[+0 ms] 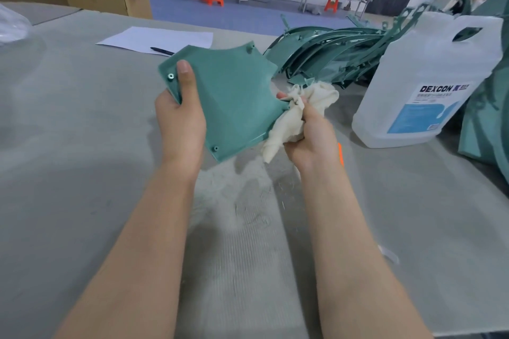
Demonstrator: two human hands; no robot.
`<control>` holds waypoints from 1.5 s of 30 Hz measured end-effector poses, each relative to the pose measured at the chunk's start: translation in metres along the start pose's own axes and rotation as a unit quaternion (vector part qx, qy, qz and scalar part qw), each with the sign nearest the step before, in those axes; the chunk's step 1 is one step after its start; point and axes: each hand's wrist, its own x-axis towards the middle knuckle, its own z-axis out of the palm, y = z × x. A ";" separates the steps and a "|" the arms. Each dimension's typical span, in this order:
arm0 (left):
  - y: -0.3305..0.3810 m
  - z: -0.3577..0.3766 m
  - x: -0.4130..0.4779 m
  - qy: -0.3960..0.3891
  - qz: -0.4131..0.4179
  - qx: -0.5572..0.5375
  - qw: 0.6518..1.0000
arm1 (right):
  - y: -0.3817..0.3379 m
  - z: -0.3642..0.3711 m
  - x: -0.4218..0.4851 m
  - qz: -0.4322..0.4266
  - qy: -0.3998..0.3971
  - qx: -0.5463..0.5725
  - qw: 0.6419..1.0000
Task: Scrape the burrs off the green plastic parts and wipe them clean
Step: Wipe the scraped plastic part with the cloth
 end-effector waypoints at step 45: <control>0.005 -0.017 0.013 0.031 -0.073 0.102 0.992 | -0.021 -0.048 0.019 -0.112 0.236 -0.188 0.947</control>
